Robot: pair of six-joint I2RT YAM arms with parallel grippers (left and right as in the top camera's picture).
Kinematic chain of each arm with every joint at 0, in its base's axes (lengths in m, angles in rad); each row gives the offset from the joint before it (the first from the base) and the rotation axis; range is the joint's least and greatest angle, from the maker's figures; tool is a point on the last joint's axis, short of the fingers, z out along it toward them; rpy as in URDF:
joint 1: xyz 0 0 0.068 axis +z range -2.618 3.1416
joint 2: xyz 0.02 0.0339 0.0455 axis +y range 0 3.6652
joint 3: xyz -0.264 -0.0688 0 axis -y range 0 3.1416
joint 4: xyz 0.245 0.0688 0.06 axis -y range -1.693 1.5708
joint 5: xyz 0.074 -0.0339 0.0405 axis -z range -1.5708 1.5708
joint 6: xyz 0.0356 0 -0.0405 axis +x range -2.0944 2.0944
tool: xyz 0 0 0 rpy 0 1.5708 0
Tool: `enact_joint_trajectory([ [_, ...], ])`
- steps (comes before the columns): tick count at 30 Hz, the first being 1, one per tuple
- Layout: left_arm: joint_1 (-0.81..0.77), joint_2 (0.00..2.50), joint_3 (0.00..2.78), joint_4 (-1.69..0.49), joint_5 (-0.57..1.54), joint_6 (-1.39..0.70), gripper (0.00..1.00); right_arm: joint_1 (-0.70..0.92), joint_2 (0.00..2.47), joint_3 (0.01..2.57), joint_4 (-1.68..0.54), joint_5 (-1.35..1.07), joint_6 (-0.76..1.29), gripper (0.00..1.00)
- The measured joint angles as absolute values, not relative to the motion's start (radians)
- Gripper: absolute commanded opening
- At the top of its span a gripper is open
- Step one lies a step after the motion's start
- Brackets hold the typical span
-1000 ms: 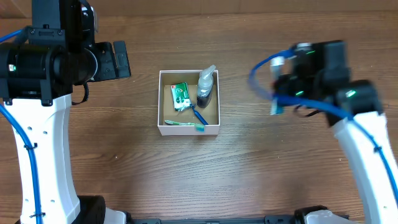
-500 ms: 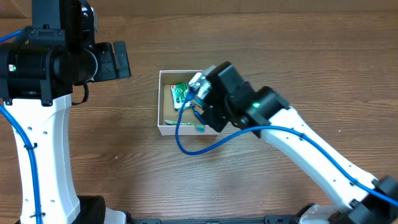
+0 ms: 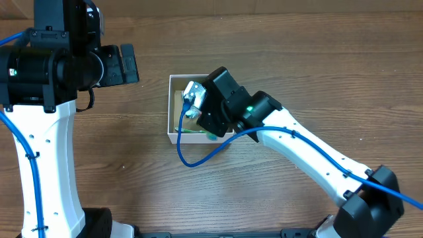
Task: Pack container
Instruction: 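Carry the toothpaste tube toward the box with the right gripper, then lower the toothpaste tube into the box and open the right gripper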
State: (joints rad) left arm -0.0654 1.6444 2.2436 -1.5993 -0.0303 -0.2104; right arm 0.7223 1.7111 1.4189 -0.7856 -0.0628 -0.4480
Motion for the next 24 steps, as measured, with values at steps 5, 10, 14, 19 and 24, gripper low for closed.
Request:
enact_joint_trajectory([
  [5, -0.065, 1.644, 2.244, -1.602, -0.030, -0.210, 1.00, 0.722, 1.721, 1.419, -0.789, -0.036, -0.425, 0.70],
  [10, -0.065, 1.644, 2.244, -1.602, -0.030, -0.210, 1.00, 0.723, 1.653, 1.419, -0.844, -0.011, -0.364, 0.73],
  [14, -0.065, 1.644, 2.244, -1.602, -0.030, -0.210, 1.00, 0.734, 1.523, 1.423, -0.963, -0.010, -0.340, 0.76],
  [19, -0.065, 1.644, 2.244, -1.602, -0.030, -0.210, 1.00, 0.746, 1.499, 1.416, -1.039, -0.047, -0.331, 0.75],
  [24, -0.065, 1.644, 2.244, -1.602, -0.030, -0.210, 1.00, 0.747, 1.573, 1.361, -1.003, -0.109, -0.305, 0.75],
])
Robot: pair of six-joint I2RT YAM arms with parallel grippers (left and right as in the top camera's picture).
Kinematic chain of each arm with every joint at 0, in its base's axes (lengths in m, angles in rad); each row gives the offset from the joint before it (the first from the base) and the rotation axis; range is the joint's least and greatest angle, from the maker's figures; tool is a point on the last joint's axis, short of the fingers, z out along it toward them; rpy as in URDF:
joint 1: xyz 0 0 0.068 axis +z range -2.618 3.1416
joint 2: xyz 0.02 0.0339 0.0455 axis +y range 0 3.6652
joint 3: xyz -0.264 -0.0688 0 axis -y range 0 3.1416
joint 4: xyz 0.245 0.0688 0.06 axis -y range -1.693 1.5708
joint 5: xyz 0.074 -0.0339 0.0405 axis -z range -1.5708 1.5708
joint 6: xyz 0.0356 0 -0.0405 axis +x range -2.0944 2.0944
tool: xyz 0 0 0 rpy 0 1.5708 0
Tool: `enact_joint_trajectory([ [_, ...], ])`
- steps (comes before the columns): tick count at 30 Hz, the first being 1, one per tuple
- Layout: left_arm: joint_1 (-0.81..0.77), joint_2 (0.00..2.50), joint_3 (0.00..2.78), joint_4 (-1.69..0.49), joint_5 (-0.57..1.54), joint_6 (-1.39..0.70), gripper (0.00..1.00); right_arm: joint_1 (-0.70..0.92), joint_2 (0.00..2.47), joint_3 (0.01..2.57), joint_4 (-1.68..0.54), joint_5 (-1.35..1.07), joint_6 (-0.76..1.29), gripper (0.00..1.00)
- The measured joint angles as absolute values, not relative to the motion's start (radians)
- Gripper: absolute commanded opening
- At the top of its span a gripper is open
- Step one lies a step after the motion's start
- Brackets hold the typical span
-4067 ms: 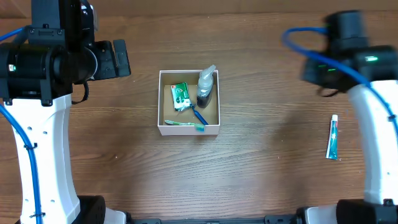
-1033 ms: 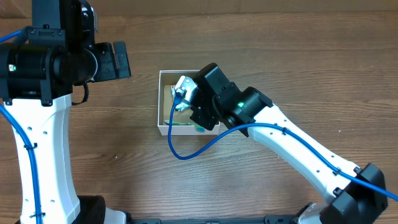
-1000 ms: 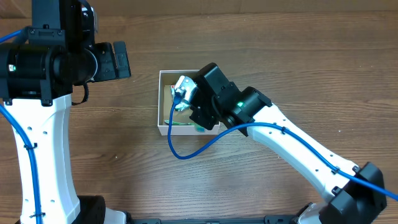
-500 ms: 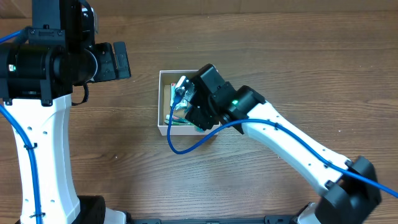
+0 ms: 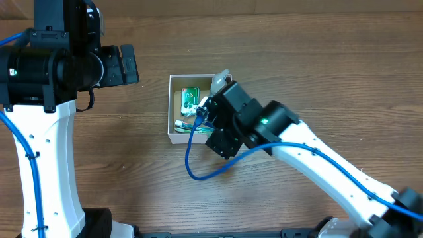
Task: Pack container
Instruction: 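Lower the toothpaste tube into the box and open the right gripper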
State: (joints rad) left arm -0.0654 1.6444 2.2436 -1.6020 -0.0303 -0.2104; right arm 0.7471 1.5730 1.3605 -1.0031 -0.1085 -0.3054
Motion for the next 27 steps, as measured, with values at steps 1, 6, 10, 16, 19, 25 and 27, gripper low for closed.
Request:
enact_joint_trajectory([
  [1, -0.065, 1.644, 2.244, -1.602, -0.030, -0.210, 1.00, 0.747, 1.590, 1.353, -0.994, -0.116, -0.299, 0.75],
  [6, -0.065, 1.644, 2.244, -1.602, -0.030, -0.210, 1.00, 0.747, 1.655, 1.340, -0.957, -0.130, -0.281, 0.74],
  [10, -0.065, 1.644, 2.244, -1.602, -0.030, -0.210, 1.00, 0.747, 1.675, 1.340, -0.929, -0.133, -0.275, 0.74],
  [16, -0.065, 1.644, 2.244, -1.602, -0.030, -0.210, 1.00, 0.747, 1.709, 1.340, -0.928, -0.134, -0.266, 0.57],
  [19, -0.065, 1.644, 2.244, -1.602, -0.030, -0.210, 1.00, 0.747, 1.726, 1.340, -0.928, -0.134, -0.270, 0.49],
  [25, -0.065, 1.644, 2.244, -1.603, -0.030, -0.210, 1.00, 0.747, 1.731, 1.340, -0.925, -0.122, -0.264, 0.36],
  [27, -0.065, 1.644, 2.244, -1.603, -0.030, -0.210, 1.00, 0.747, 1.731, 1.340, -0.924, -0.114, -0.263, 0.31],
])
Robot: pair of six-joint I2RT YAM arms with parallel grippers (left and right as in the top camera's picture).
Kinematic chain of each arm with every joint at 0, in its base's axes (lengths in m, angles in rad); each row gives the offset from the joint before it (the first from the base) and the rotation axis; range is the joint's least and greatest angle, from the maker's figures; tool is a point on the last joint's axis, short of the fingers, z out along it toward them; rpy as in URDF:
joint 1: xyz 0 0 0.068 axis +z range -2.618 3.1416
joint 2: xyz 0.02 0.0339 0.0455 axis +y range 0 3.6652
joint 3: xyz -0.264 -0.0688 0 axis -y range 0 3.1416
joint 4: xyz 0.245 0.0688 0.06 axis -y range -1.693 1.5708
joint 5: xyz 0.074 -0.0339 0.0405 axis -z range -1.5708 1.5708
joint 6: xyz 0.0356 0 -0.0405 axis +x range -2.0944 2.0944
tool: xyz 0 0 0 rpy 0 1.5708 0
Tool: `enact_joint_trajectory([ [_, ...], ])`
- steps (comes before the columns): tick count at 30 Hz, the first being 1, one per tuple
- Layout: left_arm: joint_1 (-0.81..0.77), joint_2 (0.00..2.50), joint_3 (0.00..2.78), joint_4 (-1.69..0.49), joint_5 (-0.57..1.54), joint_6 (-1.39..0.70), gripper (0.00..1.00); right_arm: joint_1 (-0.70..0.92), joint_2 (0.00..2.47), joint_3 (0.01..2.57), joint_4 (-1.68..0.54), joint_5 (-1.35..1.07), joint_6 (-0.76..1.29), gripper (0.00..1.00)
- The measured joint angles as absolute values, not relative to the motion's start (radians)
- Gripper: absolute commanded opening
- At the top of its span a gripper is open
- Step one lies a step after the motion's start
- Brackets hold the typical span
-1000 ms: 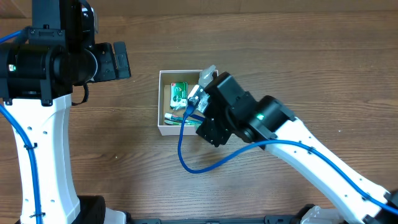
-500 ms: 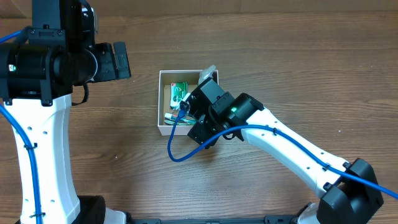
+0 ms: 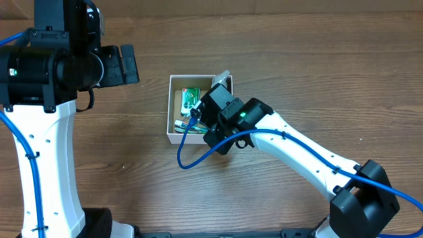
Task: Pack container
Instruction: 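Lower the toothpaste tube into the box and open the right gripper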
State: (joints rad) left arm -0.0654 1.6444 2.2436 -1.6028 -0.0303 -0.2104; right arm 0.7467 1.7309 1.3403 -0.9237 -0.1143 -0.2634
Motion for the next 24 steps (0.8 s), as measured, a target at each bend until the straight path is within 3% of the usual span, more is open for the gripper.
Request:
enact_joint_trajectory([
  [14, -0.065, 1.644, 2.244, -1.606, -0.030, -0.210, 1.00, 0.747, 1.731, 1.340, -0.883, -0.016, -0.265, 0.17],
  [15, -0.065, 1.644, 2.244, -1.607, -0.030, -0.210, 1.00, 0.747, 1.731, 1.340, -0.878, 0.002, -0.263, 0.19],
  [16, -0.065, 1.644, 2.244, -1.607, -0.030, -0.210, 1.00, 0.747, 1.731, 1.340, -0.874, 0.018, -0.262, 0.28],
  [17, -0.065, 1.644, 2.244, -1.609, -0.030, -0.210, 1.00, 0.747, 1.731, 1.340, -0.867, 0.039, -0.261, 0.50],
  [18, -0.065, 1.644, 2.244, -1.609, -0.030, -0.210, 1.00, 0.747, 1.731, 1.340, -0.860, 0.061, -0.266, 0.58],
  [24, -0.065, 1.644, 2.244, -1.609, -0.030, -0.210, 1.00, 0.747, 1.731, 1.340, -0.845, 0.135, -0.241, 0.67],
])
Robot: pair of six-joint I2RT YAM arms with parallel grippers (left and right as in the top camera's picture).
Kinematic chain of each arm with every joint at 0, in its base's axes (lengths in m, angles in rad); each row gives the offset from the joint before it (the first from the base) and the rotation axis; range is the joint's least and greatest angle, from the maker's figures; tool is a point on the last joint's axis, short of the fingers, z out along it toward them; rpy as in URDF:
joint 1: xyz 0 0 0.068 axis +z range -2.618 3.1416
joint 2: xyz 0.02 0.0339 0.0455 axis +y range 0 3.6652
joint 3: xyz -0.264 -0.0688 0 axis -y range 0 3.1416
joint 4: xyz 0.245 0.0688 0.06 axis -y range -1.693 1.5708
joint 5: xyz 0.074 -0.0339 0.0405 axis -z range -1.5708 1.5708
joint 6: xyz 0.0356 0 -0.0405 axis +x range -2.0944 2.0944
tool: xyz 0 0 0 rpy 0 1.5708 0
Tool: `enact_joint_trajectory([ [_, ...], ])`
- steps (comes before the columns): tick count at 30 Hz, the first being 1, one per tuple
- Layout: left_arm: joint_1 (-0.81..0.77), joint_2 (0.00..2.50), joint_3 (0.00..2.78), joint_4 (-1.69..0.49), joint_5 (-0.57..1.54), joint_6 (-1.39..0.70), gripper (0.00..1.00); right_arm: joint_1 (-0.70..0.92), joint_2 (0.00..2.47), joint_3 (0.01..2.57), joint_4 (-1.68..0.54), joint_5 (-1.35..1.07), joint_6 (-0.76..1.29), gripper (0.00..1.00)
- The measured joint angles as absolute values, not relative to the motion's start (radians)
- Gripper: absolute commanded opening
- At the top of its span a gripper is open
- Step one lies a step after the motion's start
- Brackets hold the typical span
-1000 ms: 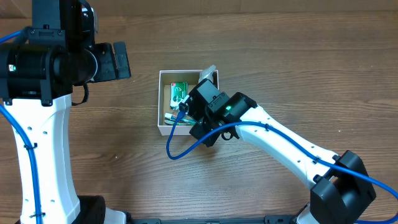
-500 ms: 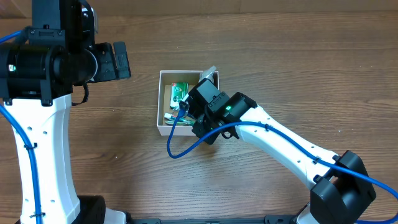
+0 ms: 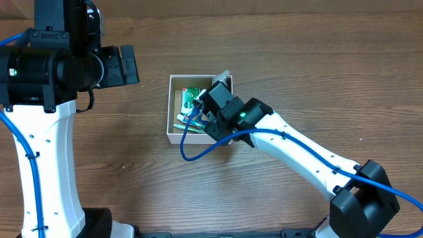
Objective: Pack container
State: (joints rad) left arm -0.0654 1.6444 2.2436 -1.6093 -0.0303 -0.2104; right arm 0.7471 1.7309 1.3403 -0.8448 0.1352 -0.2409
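Note:
The white square container (image 3: 171, 109) stands mid-table in the overhead view. Green packets (image 3: 190, 96) lie in its left half, with more small items at its lower left (image 3: 180, 123). A pale grey piece (image 3: 224, 79) leans at its far right corner. My right gripper (image 3: 206, 111) hangs over the container's right half; its fingers are hidden under the black wrist, so whether they are open or shut does not show. My left gripper (image 3: 125, 65) stays high at the left, away from the container, and its jaws are not readable.
The left arm's white column (image 3: 39, 165) stands along the left edge. A blue cable (image 3: 192, 152) loops from the right wrist over the table just in front of the container. Bare wooden tabletop (image 3: 317, 59) surrounds the container.
My right wrist has shifted slightly toward the container's middle and turned a little. The blue cable loop hangs a bit differently. The left arm has not moved.
My right wrist first covered most of the container. Then it sat back at the container's near right corner, leaving green packets and a pale piece at the far corner in sight. After that it was over the right half again, where it remains.

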Motion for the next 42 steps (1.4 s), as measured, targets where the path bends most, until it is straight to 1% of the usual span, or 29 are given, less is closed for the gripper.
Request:
enact_joint_trajectory([
  [5, -0.065, 1.644, 2.244, -1.609, -0.030, -0.210, 1.00, 0.747, 1.729, 1.340, -0.833, 0.152, -0.217, 0.68],
  [6, -0.065, 1.644, 2.244, -1.609, -0.030, -0.210, 1.00, 0.747, 1.723, 1.340, -0.830, 0.161, -0.204, 0.72],
  [7, -0.065, 1.644, 2.244, -1.609, -0.030, -0.210, 1.00, 0.747, 1.712, 1.340, -0.825, 0.173, -0.186, 0.79],
  [8, -0.065, 1.644, 2.244, -1.609, -0.030, -0.210, 1.00, 0.747, 1.695, 1.341, -0.819, 0.187, -0.167, 0.88],
  [9, -0.065, 1.644, 2.244, -1.609, -0.030, -0.210, 1.00, 0.745, 1.677, 1.341, -0.810, 0.198, -0.139, 0.94],
  [10, -0.065, 1.644, 2.244, -1.609, -0.030, -0.210, 1.00, 0.740, 1.650, 1.341, -0.798, 0.211, -0.109, 0.99],
  [11, -0.065, 1.644, 2.244, -1.609, -0.030, -0.210, 1.00, 0.731, 1.617, 1.343, -0.788, 0.223, -0.077, 1.00],
  [14, -0.065, 1.644, 2.244, -1.609, -0.030, -0.210, 1.00, 0.669, 1.525, 1.357, -0.777, 0.236, 0.013, 1.00],
  [18, -0.065, 1.644, 2.244, -1.608, -0.030, -0.210, 1.00, 0.428, 1.426, 1.386, -0.794, 0.173, 0.126, 1.00],
  [22, -0.065, 1.651, 2.244, -1.597, -0.030, -0.210, 1.00, 0.212, 1.455, 1.388, -0.841, 0.070, 0.165, 1.00],
  [26, -0.065, 1.701, 2.244, -1.576, -0.031, -0.210, 1.00, 0.063, 1.528, 1.387, -0.844, 0.022, 0.185, 1.00],
  [32, -0.065, 1.854, 2.243, -1.562, -0.058, -0.210, 1.00, -0.052, 1.542, 1.386, -0.801, 0.001, 0.191, 1.00],
  [34, -0.065, 1.900, 2.243, -1.561, -0.062, -0.210, 1.00, -0.063, 1.542, 1.386, -0.813, 0.000, 0.191, 1.00],
  [39, -0.066, 1.976, 2.231, -1.562, -0.065, -0.200, 1.00, -0.064, 1.542, 1.387, -0.952, -0.012, 0.194, 1.00],
  [42, -0.075, 1.976, 2.231, -1.569, -0.066, -0.188, 1.00, -0.064, 1.530, 1.383, -0.986, -0.011, 0.207, 1.00],
])
